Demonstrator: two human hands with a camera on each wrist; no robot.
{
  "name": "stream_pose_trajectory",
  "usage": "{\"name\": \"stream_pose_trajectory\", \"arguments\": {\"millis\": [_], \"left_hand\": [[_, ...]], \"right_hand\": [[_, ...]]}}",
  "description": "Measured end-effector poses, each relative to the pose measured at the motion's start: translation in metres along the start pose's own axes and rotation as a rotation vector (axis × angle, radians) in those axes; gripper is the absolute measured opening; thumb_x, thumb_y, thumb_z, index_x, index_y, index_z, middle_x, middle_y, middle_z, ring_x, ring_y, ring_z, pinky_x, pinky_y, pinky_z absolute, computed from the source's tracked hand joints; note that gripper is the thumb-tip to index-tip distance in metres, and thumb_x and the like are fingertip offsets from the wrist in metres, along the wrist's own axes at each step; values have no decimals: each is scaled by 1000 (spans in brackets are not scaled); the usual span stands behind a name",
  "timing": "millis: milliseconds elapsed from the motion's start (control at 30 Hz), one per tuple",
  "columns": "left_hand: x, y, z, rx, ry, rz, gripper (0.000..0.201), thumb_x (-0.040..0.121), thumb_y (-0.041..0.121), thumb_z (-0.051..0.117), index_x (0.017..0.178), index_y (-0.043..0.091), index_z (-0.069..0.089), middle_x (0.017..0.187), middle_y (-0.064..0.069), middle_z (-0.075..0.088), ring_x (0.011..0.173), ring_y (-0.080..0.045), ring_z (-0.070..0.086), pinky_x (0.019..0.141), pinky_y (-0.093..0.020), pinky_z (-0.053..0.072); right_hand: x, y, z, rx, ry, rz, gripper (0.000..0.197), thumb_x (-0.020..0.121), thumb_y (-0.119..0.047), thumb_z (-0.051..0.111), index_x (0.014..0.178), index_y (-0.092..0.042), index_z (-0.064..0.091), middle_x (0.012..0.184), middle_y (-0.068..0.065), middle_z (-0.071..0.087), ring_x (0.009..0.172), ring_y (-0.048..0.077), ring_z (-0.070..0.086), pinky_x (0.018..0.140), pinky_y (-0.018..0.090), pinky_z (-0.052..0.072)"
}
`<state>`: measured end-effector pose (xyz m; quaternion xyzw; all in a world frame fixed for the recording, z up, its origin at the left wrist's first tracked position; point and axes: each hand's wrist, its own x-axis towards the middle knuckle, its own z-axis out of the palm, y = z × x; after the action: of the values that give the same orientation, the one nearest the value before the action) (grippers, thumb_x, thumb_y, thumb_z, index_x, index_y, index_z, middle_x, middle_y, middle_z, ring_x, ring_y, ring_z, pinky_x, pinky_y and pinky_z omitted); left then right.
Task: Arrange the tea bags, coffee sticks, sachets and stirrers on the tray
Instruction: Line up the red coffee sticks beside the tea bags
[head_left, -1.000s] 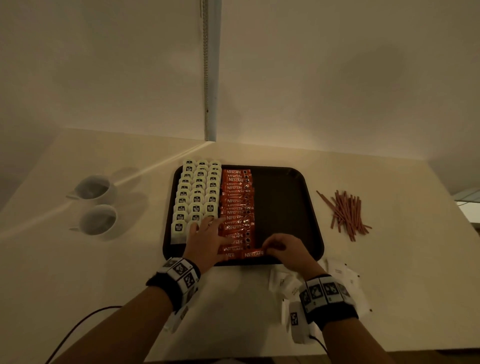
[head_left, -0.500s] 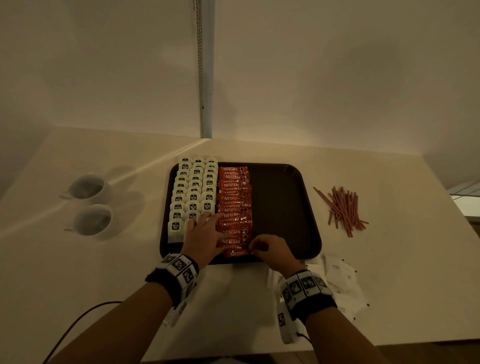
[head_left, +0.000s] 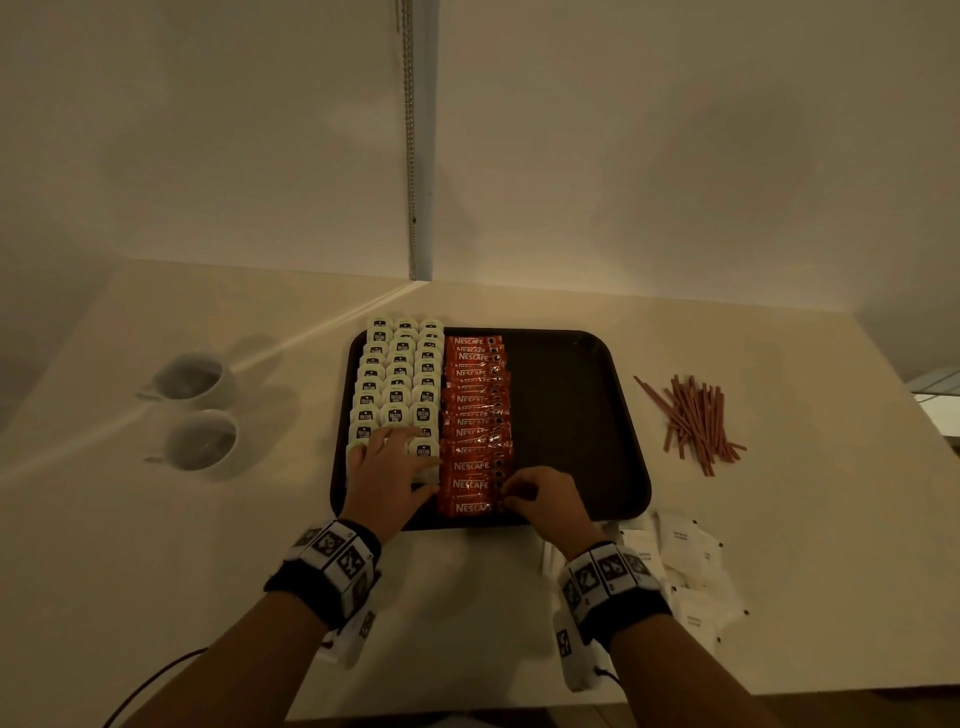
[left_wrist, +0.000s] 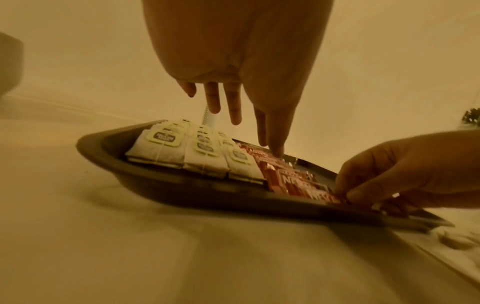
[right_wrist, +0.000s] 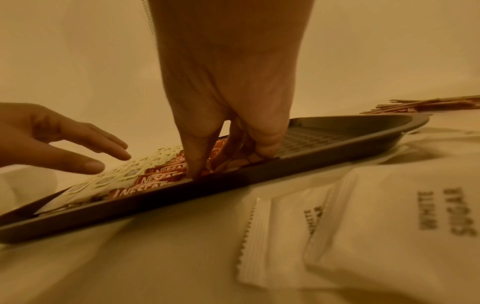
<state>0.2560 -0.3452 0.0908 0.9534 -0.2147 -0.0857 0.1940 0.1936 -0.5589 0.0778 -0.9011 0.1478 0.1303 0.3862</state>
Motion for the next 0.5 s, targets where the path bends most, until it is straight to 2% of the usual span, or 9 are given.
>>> {"name": "stream_pose_trajectory", "arguments": {"millis": [67, 133, 167, 233, 333, 433, 500], "left_hand": [[-4, -5, -4, -47, 70, -46, 30, 80, 37, 72, 109, 29, 71, 133, 0, 52, 129, -26, 36, 102, -47, 26], [-7, -9, -7, -124, 103, -93, 28, 81, 31, 72, 108, 22, 71, 119, -2, 58, 118, -25, 47, 98, -43, 36], [-8, -9, -9, -214, 73, -129, 26, 84, 26, 70, 109, 18, 70, 112, -2, 59, 110, -23, 52, 95, -37, 41], [-12, -4, -10, -389, -75, -224, 24, 91, 18, 61, 113, 10, 63, 106, -5, 60, 97, -16, 55, 86, -25, 42], [-13, 6, -2, -507, -288, -338, 34, 93, 13, 56, 125, 4, 52, 99, -5, 59, 93, -15, 54, 79, -23, 39], [-9, 16, 4, -543, -329, -385, 37, 93, 11, 55, 128, 2, 48, 85, 3, 52, 88, -15, 52, 74, -22, 38], [-7, 20, 6, -556, -336, -387, 34, 93, 11, 55, 124, 2, 49, 81, 6, 48, 82, -12, 50, 71, -22, 39]], "right_hand": [[0, 0, 0, -2, 14, 4, 16, 82, -15, 70, 98, -15, 68, 105, -2, 64, 94, 7, 57, 90, 22, 47], [2, 1, -2, 42, 72, 37, 19, 79, -17, 73, 96, -16, 64, 101, -1, 64, 93, 9, 59, 87, 24, 50], [3, 1, -3, 69, 103, 65, 22, 79, -17, 73, 97, -16, 62, 99, -1, 63, 92, 10, 59, 86, 24, 51], [5, 1, -5, 99, 91, 131, 32, 80, -17, 72, 108, -15, 58, 101, -1, 60, 92, 10, 58, 84, 25, 51], [5, -2, -5, 84, -1, 184, 47, 80, -16, 73, 122, -13, 52, 108, 2, 57, 94, 11, 55, 77, 20, 46], [4, -5, -3, 77, -29, 178, 52, 80, -15, 73, 126, -11, 49, 110, 3, 57, 94, 11, 54, 76, 18, 45], [4, -6, -3, 67, -46, 177, 54, 80, -13, 72, 128, -10, 48, 112, 5, 57, 94, 11, 54, 74, 16, 44]]}}
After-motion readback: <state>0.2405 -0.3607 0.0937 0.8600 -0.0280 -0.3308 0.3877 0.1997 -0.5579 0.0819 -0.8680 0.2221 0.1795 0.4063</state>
